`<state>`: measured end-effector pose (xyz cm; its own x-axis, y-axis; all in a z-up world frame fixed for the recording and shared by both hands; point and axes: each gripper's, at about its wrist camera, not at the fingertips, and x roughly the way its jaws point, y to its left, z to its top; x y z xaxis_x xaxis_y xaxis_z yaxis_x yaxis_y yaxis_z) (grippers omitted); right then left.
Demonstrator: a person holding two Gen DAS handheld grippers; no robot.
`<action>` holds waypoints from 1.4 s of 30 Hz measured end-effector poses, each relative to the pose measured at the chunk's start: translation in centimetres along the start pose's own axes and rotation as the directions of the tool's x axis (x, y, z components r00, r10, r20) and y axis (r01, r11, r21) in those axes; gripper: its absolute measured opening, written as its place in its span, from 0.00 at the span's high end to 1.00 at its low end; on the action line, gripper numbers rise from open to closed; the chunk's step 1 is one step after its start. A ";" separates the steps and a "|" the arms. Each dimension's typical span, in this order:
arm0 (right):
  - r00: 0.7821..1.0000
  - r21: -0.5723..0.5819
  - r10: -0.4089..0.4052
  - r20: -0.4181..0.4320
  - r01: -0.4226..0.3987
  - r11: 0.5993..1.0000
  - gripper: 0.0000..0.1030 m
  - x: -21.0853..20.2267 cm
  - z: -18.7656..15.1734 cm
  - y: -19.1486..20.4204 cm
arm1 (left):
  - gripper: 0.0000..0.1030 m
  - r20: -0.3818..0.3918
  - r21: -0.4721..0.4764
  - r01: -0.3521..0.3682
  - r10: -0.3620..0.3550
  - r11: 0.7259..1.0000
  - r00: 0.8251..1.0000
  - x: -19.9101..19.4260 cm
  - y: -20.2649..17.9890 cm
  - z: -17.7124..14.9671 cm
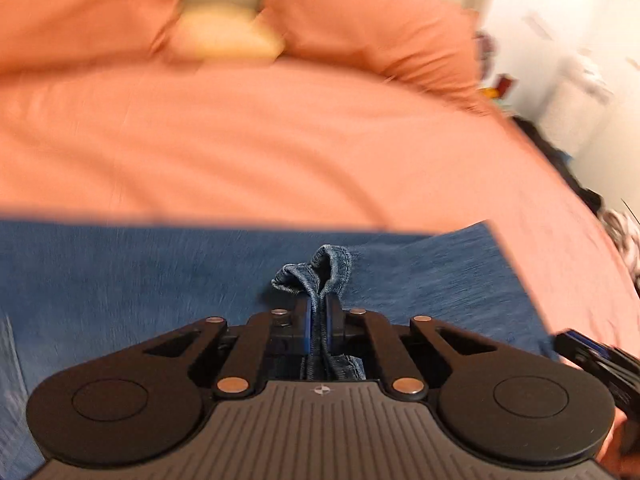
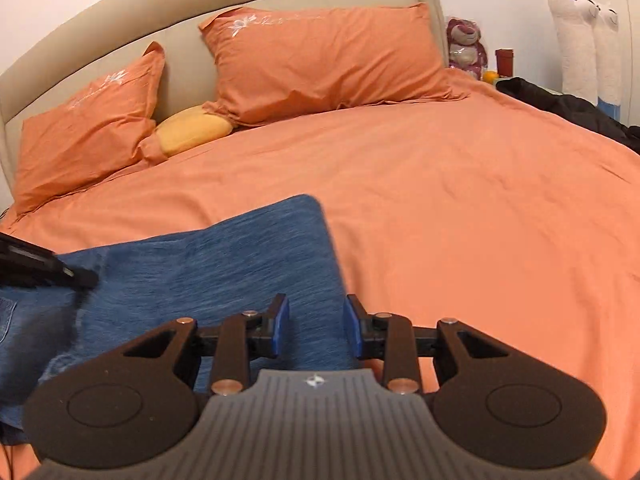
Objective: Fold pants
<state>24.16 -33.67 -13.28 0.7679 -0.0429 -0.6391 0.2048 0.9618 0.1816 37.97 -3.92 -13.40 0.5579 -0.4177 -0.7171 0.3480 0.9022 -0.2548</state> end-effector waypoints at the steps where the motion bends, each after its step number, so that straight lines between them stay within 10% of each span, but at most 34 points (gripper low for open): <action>1: 1.000 0.020 0.011 -0.003 -0.011 1.000 0.78 -0.4 0.3 -1.7 | 0.94 0.026 0.040 0.007 -0.008 0.999 1.000 -1.1 -0.7 0.5; 4: 0.999 0.062 0.052 0.000 -0.052 0.997 0.85 -0.9 0.7 -3.4 | 0.94 0.075 0.179 -0.034 0.021 0.983 0.997 -3.1 -2.6 1.9; 11: 0.994 0.024 0.072 -0.081 -0.071 0.997 0.93 1.3 0.8 -2.8 | 0.94 -0.110 0.196 -0.137 0.160 0.971 0.981 2.5 0.1 0.8; 18: 0.978 -0.010 0.031 -0.205 -0.034 0.999 1.00 4.2 -0.7 -3.2 | 0.93 -0.163 0.128 -0.141 0.161 0.982 0.973 4.8 2.0 -0.5; 27: 0.991 -0.033 0.038 -0.126 -0.042 0.999 0.94 1.2 -0.9 -2.9 | 0.70 -0.151 0.136 -0.157 0.177 0.978 0.973 1.6 0.8 -0.7; 42: 0.980 -0.267 0.031 -0.195 -0.083 0.960 0.94 0.2 -4.0 1.0 | 0.70 -0.195 0.150 -0.171 0.199 0.974 0.961 -0.5 -2.5 -6.6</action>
<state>22.14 -31.62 -16.23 0.6409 0.0404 -0.7666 -0.0297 0.9992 0.0279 31.82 -5.23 -16.70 0.4584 -0.2010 -0.8657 0.3564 0.9339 -0.0280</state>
